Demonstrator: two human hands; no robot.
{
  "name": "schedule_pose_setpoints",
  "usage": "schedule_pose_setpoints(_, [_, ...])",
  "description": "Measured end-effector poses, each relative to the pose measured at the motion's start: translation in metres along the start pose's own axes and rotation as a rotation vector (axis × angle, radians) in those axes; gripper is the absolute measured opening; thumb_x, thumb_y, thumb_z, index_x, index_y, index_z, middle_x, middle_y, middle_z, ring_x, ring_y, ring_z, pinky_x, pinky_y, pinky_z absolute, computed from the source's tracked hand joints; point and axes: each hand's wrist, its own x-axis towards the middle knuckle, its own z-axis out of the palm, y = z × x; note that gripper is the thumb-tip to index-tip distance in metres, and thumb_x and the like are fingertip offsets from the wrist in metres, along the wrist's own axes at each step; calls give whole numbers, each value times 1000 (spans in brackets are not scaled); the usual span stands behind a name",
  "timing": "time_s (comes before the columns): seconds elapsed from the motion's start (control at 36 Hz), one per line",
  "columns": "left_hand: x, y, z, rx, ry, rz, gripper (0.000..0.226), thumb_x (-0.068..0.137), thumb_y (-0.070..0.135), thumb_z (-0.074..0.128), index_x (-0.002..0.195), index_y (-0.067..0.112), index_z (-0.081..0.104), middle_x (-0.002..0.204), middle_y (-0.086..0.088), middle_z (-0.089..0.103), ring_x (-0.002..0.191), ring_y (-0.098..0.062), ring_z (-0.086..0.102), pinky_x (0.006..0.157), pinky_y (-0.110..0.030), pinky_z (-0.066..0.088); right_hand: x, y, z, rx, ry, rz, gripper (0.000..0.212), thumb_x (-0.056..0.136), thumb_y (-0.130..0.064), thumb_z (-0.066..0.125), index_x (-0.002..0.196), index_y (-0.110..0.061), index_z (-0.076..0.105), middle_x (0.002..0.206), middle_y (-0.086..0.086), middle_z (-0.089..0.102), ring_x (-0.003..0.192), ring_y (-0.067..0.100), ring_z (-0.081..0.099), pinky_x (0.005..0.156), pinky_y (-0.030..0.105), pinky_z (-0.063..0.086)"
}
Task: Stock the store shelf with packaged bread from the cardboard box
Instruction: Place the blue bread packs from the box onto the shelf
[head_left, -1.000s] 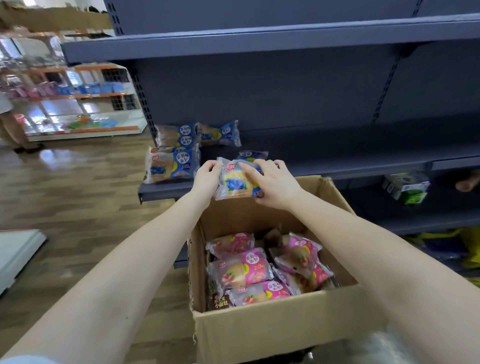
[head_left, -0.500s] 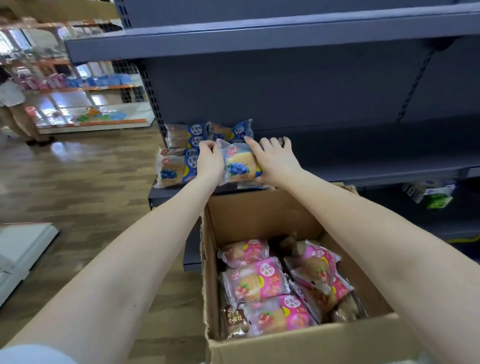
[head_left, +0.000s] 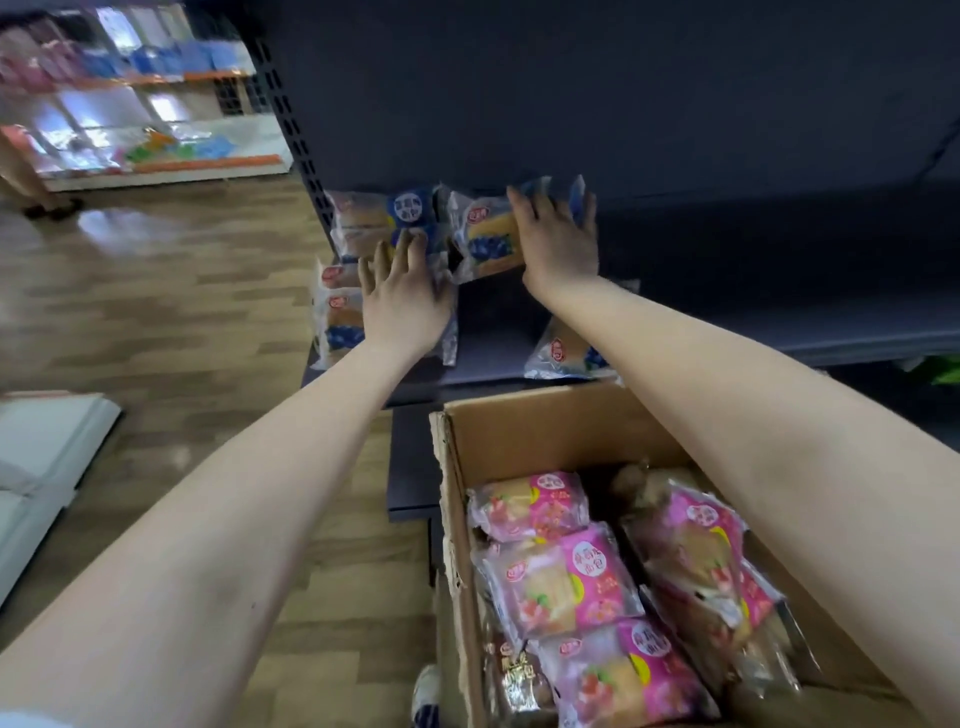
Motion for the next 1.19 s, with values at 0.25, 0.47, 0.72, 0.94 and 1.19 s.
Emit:
schedule_pose_setpoints(0.25, [14,-16,30,156,-55,106,59,95,47,39,146,18,34,158,-10,22,144,-39,18,117,-52,9,22,-6,39,-10,-47,68,77,82,5,53,148,-18,20,149,11,30,140,31,23,115,60,3])
schedule_pose_setpoints(0.47, [14,-19,31,134,1,14,66,88,55,33,145,22,35,157,-9,25,143,-41,20,117,-53,10,43,-16,57,-8,-64,68,78,83,9,50,149,-19,18,155,11,19,146,29,8,114,62,1])
schedule_pose_setpoints(0.72, [16,-22,34,122,-55,-22,65,92,58,35,149,27,28,159,-9,18,144,-43,11,114,-59,2,51,-14,66,57,-236,59,89,85,-35,54,152,-26,-4,159,3,-15,144,27,-19,111,64,-8])
schedule_pose_setpoints(0.94, [16,-23,36,126,-84,-19,68,91,61,34,150,28,23,160,-8,14,145,-42,6,114,-60,1,56,-16,70,67,-310,-3,88,83,-64,48,148,-43,-7,157,-1,-24,141,37,-25,104,74,-5])
schedule_pose_setpoints(1.19, [15,-24,22,21,-150,-10,62,93,57,35,148,31,26,161,-3,10,146,-38,4,114,-61,2,46,-17,57,-62,-241,-44,70,89,-69,30,150,-41,8,159,-2,-16,145,29,-17,108,67,-9])
